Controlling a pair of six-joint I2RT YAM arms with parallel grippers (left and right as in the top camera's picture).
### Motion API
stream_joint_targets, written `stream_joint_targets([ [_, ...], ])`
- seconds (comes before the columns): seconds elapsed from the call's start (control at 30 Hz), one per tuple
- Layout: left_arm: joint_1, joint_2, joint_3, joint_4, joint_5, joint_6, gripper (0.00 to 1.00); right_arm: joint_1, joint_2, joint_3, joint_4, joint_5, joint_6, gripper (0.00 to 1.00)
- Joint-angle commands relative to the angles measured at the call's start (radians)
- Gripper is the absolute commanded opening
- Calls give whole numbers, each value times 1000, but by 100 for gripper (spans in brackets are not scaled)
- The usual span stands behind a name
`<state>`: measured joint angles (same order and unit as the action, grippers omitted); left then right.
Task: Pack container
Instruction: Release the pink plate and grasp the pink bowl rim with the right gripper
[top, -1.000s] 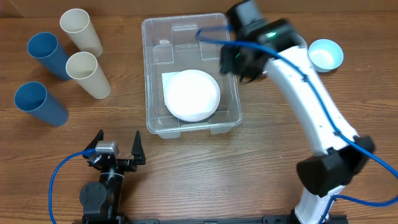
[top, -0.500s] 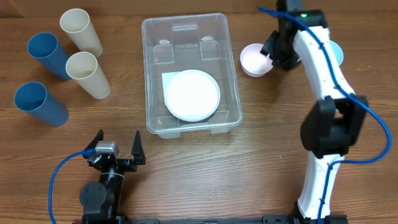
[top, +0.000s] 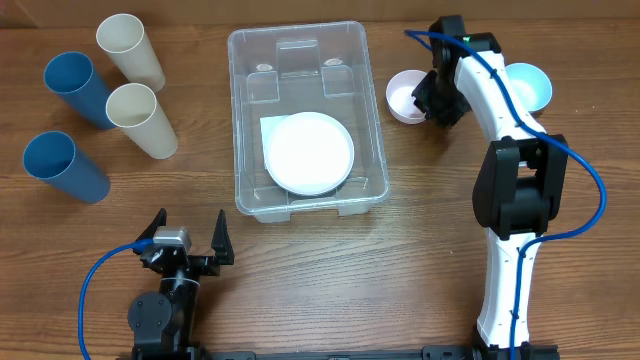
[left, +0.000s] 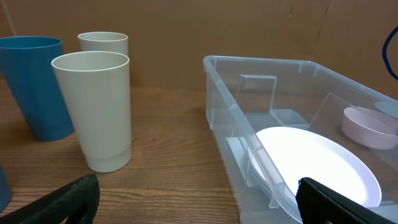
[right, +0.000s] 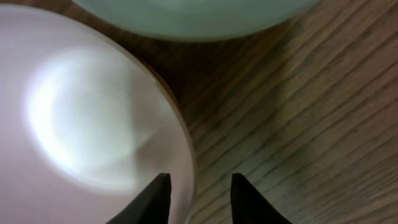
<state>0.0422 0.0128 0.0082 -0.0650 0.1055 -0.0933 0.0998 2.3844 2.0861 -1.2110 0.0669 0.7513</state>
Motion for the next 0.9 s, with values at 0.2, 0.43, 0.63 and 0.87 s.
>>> stream_joint_targets([
  [0.2, 8, -8, -3, -2, 11, 23, 100, 0, 14, -24, 10, 11, 4, 7],
  [0.43, 8, -8, -3, -2, 11, 23, 100, -2, 7, 32, -61, 11, -19, 4],
  [0.63, 8, -8, -3, -2, 11, 23, 100, -2, -38, 285, -218, 18, -64, 4],
  [0.87, 8, -8, -3, -2, 11, 23, 100, 7, -51, 676, -377, 4, -131, 4],
])
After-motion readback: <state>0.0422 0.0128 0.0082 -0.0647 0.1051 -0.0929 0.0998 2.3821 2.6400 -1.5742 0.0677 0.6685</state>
